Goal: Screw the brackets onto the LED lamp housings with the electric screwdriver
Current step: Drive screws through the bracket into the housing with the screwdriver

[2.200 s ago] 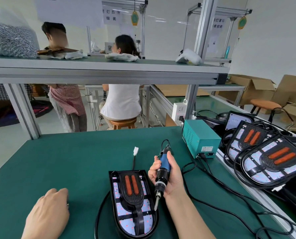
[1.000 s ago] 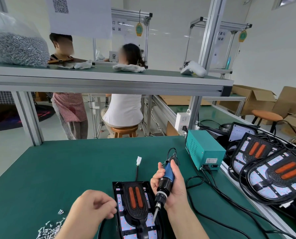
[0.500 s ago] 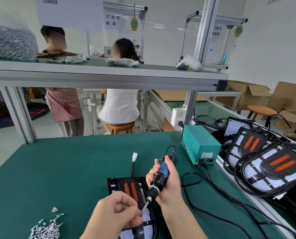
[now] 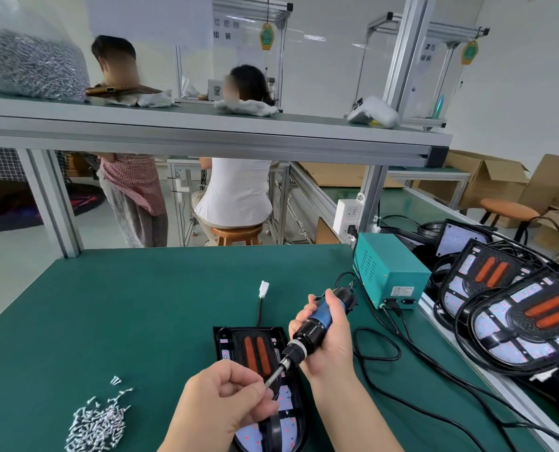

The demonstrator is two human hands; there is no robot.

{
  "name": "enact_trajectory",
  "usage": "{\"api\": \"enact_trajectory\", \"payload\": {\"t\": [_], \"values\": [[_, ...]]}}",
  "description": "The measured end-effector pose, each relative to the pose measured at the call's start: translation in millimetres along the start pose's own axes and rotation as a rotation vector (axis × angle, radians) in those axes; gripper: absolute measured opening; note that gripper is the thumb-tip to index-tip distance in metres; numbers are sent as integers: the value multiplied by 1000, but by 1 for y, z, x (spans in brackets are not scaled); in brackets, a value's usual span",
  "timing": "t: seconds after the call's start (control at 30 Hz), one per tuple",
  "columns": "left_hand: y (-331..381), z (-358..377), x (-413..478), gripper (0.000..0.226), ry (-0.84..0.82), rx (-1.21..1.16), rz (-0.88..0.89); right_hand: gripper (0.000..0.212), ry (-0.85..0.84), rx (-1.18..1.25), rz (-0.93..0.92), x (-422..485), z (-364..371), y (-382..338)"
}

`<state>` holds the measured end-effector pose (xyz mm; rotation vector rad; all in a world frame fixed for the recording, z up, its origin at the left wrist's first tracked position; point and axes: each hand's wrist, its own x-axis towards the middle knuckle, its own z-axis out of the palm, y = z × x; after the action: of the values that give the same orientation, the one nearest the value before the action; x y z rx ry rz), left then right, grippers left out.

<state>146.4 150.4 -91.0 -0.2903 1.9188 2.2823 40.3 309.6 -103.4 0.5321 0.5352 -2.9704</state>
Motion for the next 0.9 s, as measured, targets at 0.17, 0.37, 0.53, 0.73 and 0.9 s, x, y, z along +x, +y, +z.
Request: {"api": "enact_trajectory", "payload": {"t": [0.17, 0.37, 0.53, 0.73, 0.9], "values": [[3, 3, -7, 7, 48, 41, 27, 24, 20, -37, -28, -1, 1, 3], [-3, 7, -15, 20, 202, 345, 287, 22, 65, -76, -75, -4, 4, 8], [-14, 6, -14, 23, 294, 715, 803, 25, 113, -88, -86, -7, 5, 10], [-12, 5, -17, 38, 307, 1103, 1161, 30, 101, -75, -51, -10, 7, 9], [-9, 2, -15, 53, 302, 1131, 1254, 33, 38, -53, -30, -12, 8, 8]]}}
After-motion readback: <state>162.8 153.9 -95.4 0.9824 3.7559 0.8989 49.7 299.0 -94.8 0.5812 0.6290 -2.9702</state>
